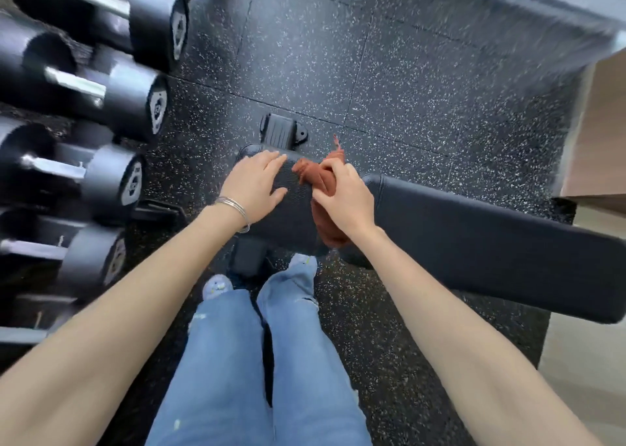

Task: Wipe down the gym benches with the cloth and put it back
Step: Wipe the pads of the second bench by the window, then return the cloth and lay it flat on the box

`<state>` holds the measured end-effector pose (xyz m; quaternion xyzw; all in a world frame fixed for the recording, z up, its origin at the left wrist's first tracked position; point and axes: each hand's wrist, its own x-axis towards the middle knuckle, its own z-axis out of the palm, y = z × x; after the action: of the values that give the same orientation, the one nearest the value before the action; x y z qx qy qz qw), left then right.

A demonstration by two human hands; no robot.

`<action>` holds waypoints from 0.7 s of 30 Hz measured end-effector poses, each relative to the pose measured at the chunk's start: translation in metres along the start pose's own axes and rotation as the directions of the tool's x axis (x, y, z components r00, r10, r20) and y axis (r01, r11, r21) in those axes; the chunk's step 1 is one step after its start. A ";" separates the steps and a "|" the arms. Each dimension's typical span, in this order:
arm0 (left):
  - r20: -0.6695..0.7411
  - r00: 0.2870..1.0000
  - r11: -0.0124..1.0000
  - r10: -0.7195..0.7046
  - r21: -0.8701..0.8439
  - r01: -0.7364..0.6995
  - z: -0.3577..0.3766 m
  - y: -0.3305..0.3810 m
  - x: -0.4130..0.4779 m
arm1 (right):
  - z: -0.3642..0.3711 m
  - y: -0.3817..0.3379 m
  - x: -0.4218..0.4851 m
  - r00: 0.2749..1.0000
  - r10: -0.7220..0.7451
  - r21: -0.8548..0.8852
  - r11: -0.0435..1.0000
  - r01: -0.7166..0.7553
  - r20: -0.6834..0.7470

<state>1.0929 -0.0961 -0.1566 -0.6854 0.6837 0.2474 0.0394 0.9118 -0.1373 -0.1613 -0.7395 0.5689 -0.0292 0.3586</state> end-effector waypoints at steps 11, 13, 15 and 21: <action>-0.220 0.973 0.997 -0.076 0.008 0.080 -0.115 0.002 -0.115 | -0.059 -0.109 -0.061 0.975 -0.220 -0.040 0.975 0.220 0.009; -0.244 0.966 0.995 -0.083 0.028 0.092 -0.122 0.005 -0.144 | -0.061 -0.128 -0.080 0.965 -0.263 -0.025 0.964 0.263 0.004; -0.270 0.958 0.994 -0.101 0.008 0.107 -0.125 0.008 -0.177 | -0.061 -0.146 -0.102 0.953 -0.304 -0.007 0.953 0.304 0.000; -0.366 0.906 0.966 -0.213 -0.218 0.139 -0.120 0.016 -0.280 | -0.052 -0.196 -0.176 0.890 -0.452 -0.062 0.888 0.456 0.064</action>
<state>1.1279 0.1132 0.0632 -0.7805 0.5866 0.1660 -0.1384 0.9870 0.0074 0.0520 -0.8654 0.3723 -0.0729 0.3272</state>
